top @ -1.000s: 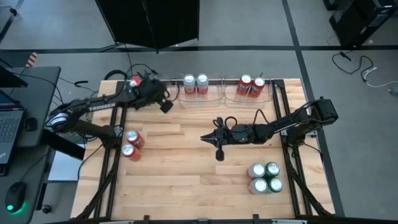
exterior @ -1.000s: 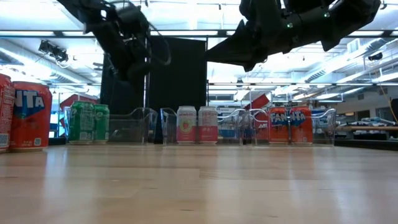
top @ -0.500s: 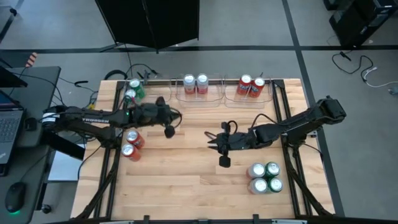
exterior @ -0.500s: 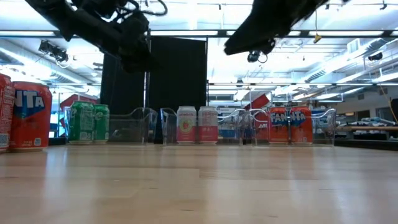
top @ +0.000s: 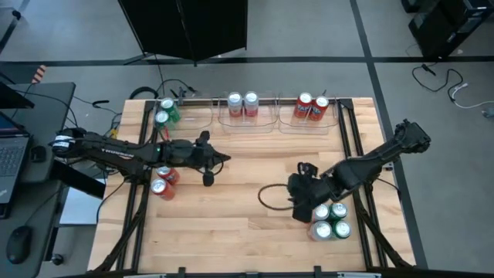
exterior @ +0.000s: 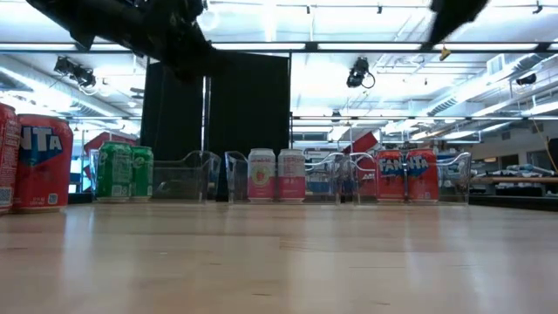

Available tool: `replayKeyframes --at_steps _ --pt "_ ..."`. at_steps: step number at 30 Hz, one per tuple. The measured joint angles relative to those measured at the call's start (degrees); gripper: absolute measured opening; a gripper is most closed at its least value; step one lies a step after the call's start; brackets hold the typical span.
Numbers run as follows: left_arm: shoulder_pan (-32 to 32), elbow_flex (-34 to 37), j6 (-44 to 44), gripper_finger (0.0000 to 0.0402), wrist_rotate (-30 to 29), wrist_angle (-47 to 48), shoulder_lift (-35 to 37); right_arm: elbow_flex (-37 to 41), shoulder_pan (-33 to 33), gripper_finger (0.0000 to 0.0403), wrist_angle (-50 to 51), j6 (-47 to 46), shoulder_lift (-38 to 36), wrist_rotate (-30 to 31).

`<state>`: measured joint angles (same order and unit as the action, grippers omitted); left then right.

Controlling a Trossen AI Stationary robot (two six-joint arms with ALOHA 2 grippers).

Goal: Sort soda cans
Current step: Put the pink-white soda can into the top center transparent bin

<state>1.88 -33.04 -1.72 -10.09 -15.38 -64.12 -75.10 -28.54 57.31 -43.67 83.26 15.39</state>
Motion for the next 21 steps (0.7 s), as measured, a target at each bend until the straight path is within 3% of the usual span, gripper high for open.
replayKeyframes --at_steps 5,8,14,21 --pt "0.19 0.0 1.52 0.0001 9.55 -4.32 0.0 -2.26 -4.51 0.0229 8.37 -9.92 0.0 -0.82" --pt "0.21 0.0 2.7 0.0001 12.41 -5.57 0.0 -1.94 -6.78 0.0247 11.77 -16.15 0.0 -2.41" --pt "0.17 0.0 2.99 0.0001 12.71 -5.85 0.0 -0.83 -9.57 0.028 15.8 -27.57 0.0 -3.76" --pt "0.17 -0.02 4.37 0.0001 12.72 -5.79 0.0 2.37 -9.74 0.0314 15.44 -31.2 0.02 -8.16"
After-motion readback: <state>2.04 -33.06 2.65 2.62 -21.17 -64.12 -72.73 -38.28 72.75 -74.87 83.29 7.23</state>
